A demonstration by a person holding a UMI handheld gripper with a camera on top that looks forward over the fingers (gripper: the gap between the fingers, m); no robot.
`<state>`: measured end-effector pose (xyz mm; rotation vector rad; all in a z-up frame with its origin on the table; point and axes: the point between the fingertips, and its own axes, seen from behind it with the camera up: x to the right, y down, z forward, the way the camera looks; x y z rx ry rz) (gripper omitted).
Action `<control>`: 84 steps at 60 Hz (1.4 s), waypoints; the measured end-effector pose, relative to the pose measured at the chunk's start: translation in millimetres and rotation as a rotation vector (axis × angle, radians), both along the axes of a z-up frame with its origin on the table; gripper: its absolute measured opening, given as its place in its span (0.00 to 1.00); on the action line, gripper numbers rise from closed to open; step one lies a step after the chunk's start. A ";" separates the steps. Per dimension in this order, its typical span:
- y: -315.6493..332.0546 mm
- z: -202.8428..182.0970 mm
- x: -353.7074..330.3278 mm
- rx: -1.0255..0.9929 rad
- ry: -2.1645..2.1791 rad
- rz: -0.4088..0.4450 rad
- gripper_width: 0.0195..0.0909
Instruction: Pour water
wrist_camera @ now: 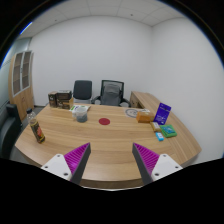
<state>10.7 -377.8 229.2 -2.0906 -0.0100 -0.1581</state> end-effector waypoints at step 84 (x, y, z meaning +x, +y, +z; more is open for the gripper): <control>201.3 -142.2 -442.5 0.180 0.111 0.074 0.33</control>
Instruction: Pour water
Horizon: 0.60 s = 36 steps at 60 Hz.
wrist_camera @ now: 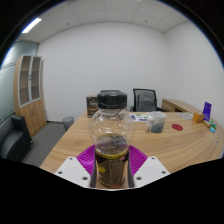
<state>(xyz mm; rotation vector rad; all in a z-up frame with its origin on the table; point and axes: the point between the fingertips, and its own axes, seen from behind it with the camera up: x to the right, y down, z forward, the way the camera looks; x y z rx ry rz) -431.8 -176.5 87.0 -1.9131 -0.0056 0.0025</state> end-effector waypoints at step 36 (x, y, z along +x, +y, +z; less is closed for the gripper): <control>137.4 141.0 2.1 0.092 0.660 0.116 0.22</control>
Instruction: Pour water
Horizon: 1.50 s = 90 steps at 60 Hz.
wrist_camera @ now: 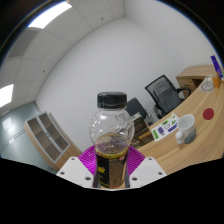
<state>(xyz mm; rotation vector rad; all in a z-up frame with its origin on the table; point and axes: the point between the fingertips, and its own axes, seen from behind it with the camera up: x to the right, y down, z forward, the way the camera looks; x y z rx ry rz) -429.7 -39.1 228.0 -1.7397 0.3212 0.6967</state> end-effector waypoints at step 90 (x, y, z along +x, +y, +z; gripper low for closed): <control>151.2 21.8 366.4 0.098 -0.489 -0.204 0.22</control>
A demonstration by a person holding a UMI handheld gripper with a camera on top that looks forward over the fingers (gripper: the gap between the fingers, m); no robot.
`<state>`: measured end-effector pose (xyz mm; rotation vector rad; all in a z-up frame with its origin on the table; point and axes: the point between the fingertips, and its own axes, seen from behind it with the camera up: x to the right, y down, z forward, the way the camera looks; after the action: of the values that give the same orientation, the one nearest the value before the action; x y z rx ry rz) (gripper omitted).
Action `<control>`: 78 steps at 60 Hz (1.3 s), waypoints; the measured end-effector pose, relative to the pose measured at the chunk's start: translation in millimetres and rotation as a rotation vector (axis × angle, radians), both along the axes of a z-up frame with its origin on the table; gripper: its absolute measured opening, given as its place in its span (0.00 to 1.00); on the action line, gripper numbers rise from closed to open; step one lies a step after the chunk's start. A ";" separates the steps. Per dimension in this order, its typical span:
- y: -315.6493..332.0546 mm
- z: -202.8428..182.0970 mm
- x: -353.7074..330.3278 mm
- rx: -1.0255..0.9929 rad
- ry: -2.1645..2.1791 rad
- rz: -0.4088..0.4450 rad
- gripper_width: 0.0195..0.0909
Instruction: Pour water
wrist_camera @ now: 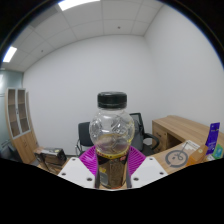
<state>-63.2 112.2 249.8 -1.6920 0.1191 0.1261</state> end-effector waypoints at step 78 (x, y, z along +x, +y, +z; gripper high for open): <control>-215.5 -91.9 14.4 -0.389 -0.164 -0.091 0.92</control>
<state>-48.8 -103.3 157.8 -2.0729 0.1021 -0.1115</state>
